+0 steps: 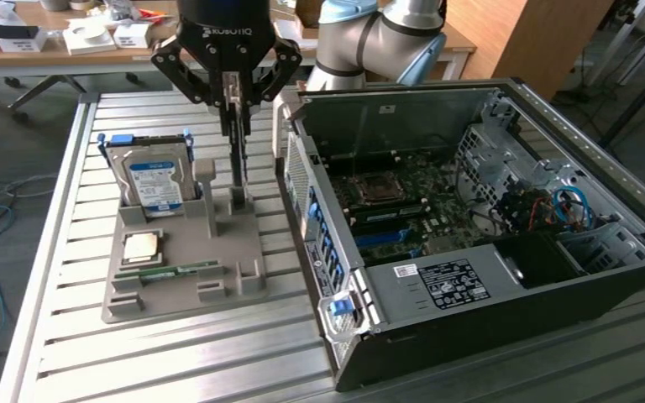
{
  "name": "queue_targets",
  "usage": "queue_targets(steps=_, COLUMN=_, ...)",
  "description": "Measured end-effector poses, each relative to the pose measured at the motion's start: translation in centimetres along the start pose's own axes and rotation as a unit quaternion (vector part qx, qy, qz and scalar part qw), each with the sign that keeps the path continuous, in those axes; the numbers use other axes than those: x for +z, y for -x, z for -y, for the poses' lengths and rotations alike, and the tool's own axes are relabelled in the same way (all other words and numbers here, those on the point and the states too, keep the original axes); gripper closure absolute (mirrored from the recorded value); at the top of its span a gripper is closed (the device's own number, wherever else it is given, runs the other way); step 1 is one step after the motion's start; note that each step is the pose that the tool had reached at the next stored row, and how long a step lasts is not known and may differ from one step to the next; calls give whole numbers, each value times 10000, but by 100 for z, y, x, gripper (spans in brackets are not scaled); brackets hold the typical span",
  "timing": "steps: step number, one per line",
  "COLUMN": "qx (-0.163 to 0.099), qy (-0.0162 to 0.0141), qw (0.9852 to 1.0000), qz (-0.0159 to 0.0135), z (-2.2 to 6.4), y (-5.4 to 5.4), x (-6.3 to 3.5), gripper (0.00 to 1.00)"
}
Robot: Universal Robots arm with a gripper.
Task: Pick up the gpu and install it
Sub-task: 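Pick up the gpu and move the gpu toward the slot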
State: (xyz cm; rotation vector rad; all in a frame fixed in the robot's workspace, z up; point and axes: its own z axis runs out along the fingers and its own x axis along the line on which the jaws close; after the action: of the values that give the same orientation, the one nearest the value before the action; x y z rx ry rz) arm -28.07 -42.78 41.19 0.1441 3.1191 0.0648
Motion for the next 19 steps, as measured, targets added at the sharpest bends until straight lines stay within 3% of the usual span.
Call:
queue_targets(steps=5, qx=0, qy=0, qw=10000, qz=0, z=-2, y=1, x=-49, gripper=73)
queue_targets(steps=19, qx=0, qy=0, qw=10000, qz=0, z=-8, y=61, x=-49, gripper=73)
